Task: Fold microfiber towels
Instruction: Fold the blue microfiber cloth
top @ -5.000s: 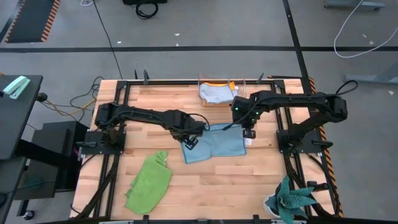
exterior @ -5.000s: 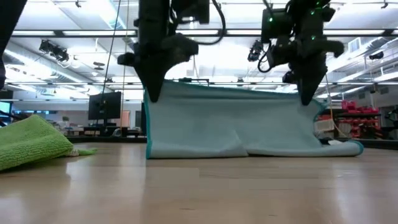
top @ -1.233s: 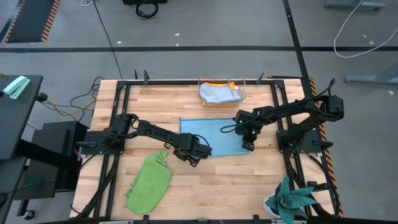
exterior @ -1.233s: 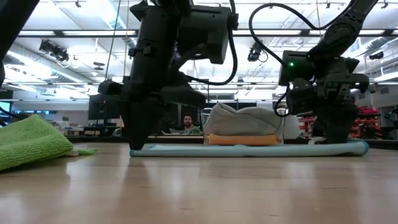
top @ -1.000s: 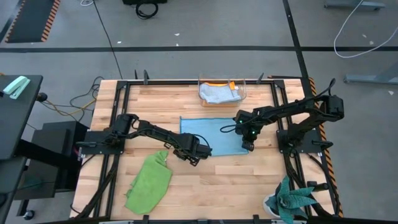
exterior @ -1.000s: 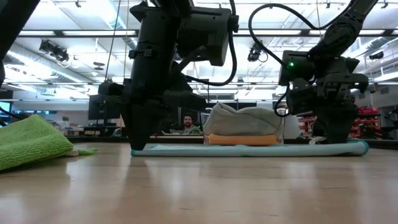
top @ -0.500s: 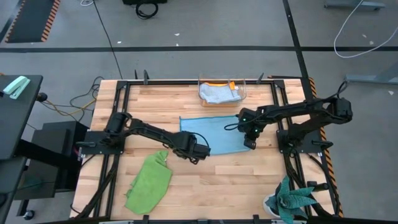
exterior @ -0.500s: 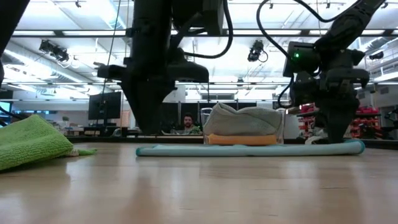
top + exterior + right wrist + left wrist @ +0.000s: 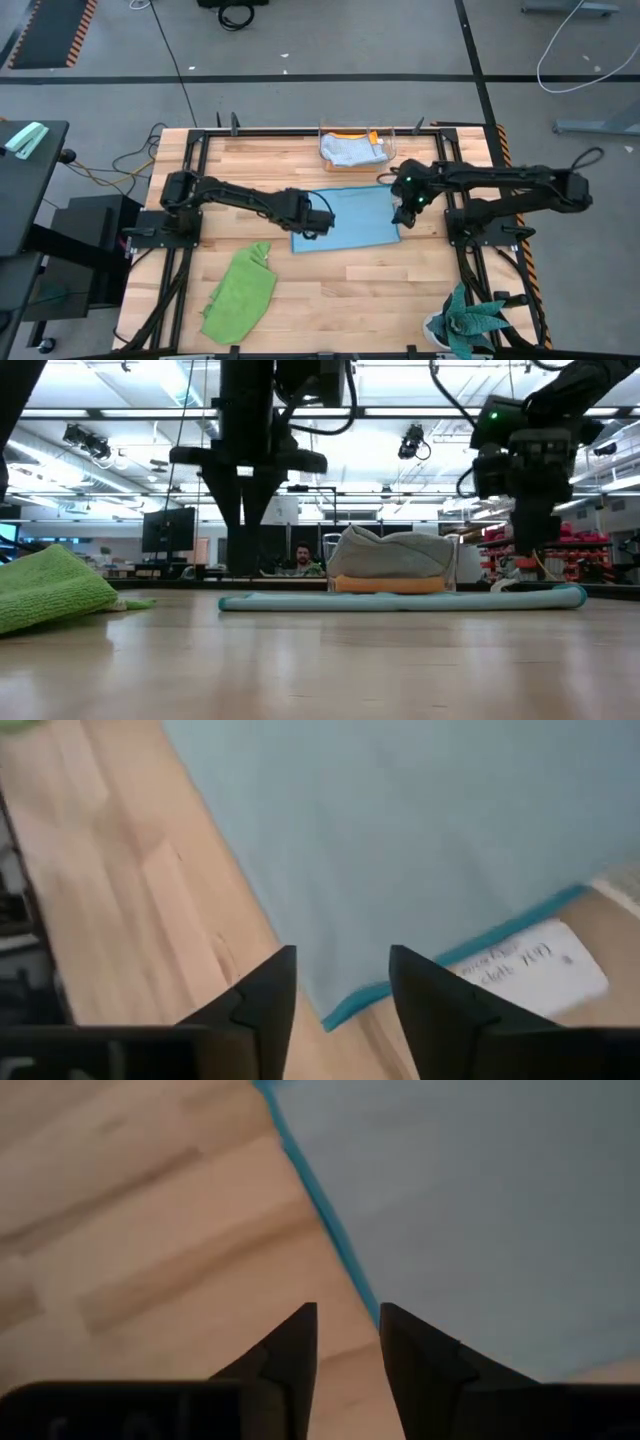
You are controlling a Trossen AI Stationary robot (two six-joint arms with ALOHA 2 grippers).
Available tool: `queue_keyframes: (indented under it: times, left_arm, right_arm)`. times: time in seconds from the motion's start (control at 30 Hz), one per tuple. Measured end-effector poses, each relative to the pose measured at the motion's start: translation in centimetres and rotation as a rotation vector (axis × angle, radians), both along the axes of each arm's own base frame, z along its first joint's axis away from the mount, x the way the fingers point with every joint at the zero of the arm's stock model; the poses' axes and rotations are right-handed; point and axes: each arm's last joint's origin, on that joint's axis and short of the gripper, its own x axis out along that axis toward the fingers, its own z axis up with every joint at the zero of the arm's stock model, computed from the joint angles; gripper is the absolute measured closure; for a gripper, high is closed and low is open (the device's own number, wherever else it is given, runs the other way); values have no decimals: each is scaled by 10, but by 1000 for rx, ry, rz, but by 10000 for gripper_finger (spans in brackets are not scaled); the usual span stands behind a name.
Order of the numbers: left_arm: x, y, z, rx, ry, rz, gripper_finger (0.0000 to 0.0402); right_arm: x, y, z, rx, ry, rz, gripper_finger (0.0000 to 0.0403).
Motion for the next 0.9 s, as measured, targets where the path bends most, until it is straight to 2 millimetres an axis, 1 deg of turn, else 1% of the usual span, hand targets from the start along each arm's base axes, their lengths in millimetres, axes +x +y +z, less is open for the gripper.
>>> queue_keyframes:
  times: [0.07,0.17,0.27,0.4,0.5,0.6,0.73,0.8,0.9]
  left_arm:
    - [-4,6,9,22,-11,11,281]
    - [-12,9,26,49,-38,12,288]
    - [-25,6,47,71,-70,1,301]
    - [-42,2,74,126,-137,-20,321]
    - [-54,0,90,170,-187,-32,336]
    - [-63,-3,103,209,-228,-49,348]
    - [-73,-10,114,268,-274,-59,359]
    - [-80,-15,118,309,-305,-23,362]
    - [-90,-23,122,355,-355,76,367]
  right_arm:
    - [-8,-2,7,14,-20,-41,228]
    - [-17,-3,17,21,-58,-96,223]
    - [-25,-1,26,19,-104,-132,223]
    - [-32,2,35,-13,-168,-138,228]
    - [-35,3,39,-37,-200,-147,229]
    - [-37,3,41,-55,-214,-154,229]
    - [-40,5,42,-58,-216,-155,229]
    - [-42,6,41,-54,-196,-151,229]
    - [-46,8,40,-53,-174,-139,229]
